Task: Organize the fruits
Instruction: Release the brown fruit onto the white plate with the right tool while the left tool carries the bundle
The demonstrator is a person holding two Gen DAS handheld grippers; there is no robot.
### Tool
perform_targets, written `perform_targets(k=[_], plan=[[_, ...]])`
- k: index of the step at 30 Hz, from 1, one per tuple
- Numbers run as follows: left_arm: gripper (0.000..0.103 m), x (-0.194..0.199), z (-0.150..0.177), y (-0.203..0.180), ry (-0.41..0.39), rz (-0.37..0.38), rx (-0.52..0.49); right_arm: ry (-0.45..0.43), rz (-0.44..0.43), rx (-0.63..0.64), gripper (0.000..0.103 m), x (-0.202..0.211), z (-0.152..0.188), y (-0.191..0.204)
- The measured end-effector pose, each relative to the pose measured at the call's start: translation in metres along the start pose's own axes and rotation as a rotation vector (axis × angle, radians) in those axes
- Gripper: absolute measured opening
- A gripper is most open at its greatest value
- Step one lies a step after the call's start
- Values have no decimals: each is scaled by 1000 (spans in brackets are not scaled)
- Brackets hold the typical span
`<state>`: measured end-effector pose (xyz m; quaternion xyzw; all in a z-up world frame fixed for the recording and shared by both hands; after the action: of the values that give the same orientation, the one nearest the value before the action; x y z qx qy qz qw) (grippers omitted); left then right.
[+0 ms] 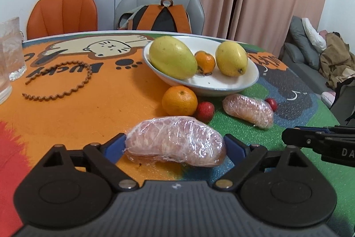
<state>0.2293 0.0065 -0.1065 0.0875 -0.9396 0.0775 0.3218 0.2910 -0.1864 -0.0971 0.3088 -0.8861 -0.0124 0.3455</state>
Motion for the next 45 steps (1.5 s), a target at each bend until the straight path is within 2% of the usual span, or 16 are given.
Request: perform_targets(k=[13, 35, 37, 39, 40, 45], plan=[[92, 16, -16, 26, -44, -18, 54, -31, -5, 25, 23, -9, -20, 12], [92, 28, -27, 64, -59, -66, 98, -96, -30, 100, 23, -43, -84, 40], [92, 27, -27, 65, -61, -65, 96, -100, -27, 104, 26, -46, -87, 41], [92, 27, -28, 65, -61, -63, 95, -112, -21, 105, 47, -48, -90, 40], [92, 27, -28, 64, -60, -61, 95, -119, -12, 102, 51, -48, -91, 39], [92, 24, -35, 62, -67, -55, 82, -121, -12, 66, 52, -43, -89, 30]])
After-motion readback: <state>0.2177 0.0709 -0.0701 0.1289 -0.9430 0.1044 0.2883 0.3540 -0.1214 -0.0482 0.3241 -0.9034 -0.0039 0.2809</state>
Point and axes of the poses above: each gripper's, at about its wrist camera, not at the fingertips, and x roughly against the way its jaws point, y to its left, z to its underside, the point moved 4 cm from there along -x, roughly the way its jaws point
